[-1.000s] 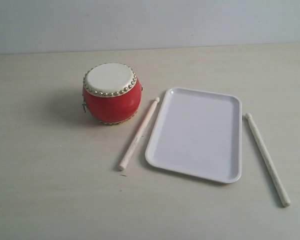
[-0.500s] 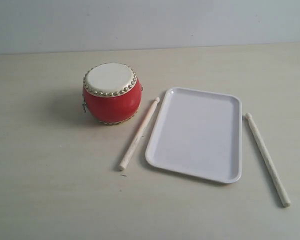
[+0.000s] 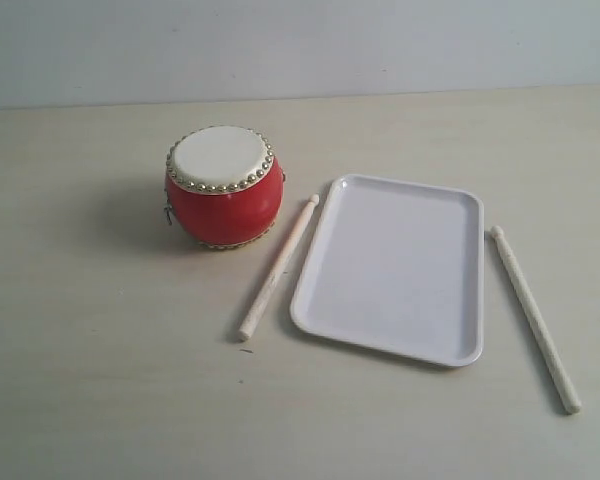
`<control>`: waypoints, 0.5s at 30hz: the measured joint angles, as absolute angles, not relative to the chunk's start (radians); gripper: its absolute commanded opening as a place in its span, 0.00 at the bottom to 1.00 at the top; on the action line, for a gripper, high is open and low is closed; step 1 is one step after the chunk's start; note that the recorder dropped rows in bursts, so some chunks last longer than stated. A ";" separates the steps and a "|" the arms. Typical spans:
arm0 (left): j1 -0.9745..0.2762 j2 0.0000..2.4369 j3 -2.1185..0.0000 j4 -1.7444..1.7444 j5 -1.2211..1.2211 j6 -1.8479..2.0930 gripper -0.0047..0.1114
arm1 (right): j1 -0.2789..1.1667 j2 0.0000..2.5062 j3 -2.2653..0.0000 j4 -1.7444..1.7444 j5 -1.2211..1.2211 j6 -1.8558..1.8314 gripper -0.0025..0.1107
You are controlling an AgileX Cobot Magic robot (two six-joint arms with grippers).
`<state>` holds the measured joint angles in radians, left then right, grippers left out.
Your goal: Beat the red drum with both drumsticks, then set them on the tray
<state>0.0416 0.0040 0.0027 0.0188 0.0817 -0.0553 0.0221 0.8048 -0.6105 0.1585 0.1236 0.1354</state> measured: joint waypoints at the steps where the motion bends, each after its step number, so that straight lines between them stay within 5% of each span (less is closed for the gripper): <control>1: 0.042 0.004 0.003 0.019 0.082 -0.055 0.04 | 0.022 0.834 -0.632 0.158 0.152 0.120 0.02; 15: 0.042 0.004 0.003 0.019 0.064 -0.055 0.04 | 0.022 1.382 -0.891 0.103 0.853 -0.086 0.02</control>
<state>0.0416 0.0040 0.0027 0.0188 0.0638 -0.0553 0.0221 1.3818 -0.8914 0.1029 0.8525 -0.0865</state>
